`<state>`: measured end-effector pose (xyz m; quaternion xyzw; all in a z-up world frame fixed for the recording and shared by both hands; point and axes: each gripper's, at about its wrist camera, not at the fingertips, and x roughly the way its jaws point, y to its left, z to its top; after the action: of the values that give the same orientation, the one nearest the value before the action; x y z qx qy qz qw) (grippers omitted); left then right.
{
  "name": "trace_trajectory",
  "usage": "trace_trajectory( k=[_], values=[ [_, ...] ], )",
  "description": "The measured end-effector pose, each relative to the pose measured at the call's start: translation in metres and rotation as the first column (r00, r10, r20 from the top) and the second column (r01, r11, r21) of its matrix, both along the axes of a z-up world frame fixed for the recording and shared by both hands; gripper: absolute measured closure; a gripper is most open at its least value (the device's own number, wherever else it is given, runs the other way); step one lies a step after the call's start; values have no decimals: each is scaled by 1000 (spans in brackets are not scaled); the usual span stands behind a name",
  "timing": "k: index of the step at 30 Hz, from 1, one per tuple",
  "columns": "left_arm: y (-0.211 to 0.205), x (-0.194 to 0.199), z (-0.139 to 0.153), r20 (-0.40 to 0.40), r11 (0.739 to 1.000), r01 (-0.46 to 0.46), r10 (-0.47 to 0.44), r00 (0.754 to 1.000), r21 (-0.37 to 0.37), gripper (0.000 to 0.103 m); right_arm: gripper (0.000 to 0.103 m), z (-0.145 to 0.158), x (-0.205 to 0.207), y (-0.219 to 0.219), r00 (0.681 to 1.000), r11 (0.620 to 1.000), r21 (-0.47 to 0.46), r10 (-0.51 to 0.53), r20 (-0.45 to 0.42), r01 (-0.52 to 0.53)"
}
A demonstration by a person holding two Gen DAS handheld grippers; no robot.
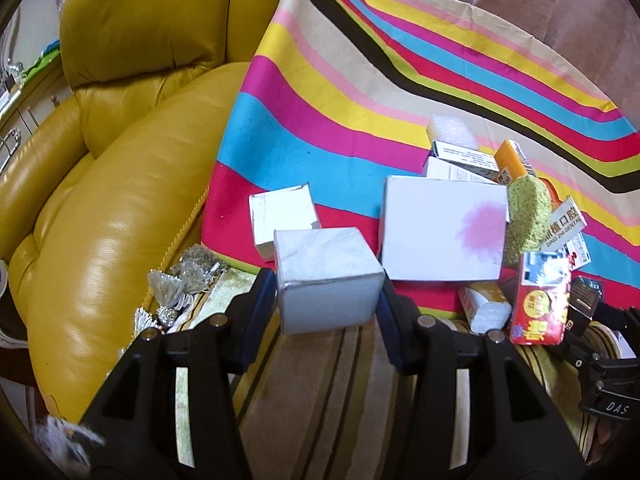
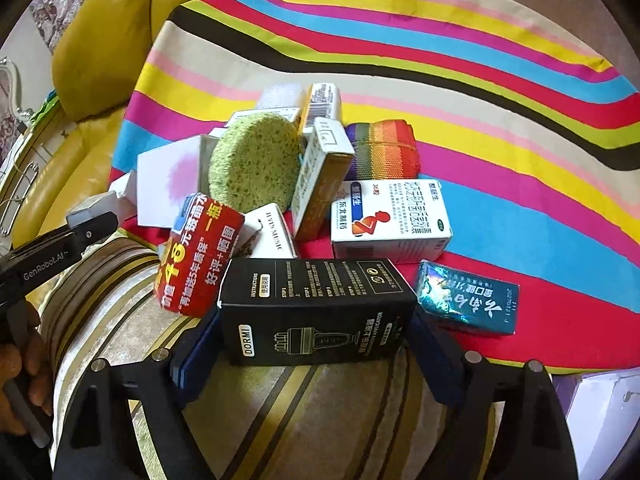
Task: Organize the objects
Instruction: 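Grasp the black DORMI box with the right gripper, then carry the black box over the purple box and release it inside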
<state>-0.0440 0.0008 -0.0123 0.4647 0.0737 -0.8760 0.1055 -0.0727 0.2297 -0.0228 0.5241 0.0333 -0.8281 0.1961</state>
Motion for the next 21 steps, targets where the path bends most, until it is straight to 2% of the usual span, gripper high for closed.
trace_trajectory(
  k=[2,12,21],
  values=[
    [7,5,5,-20,1000,-4,4,1000,-30,49,16,3,4,0,1000,1000,10,1,-17,-1],
    [38,18,22,-60,996,42,-47,997,-84,49,16,25,30,11,991,999,14,-45,-123,47],
    [62,25,31,-76,987,109,-118,990,-115,49,16,39,46,34,981,992,-37,-125,-151,121]
  ],
)
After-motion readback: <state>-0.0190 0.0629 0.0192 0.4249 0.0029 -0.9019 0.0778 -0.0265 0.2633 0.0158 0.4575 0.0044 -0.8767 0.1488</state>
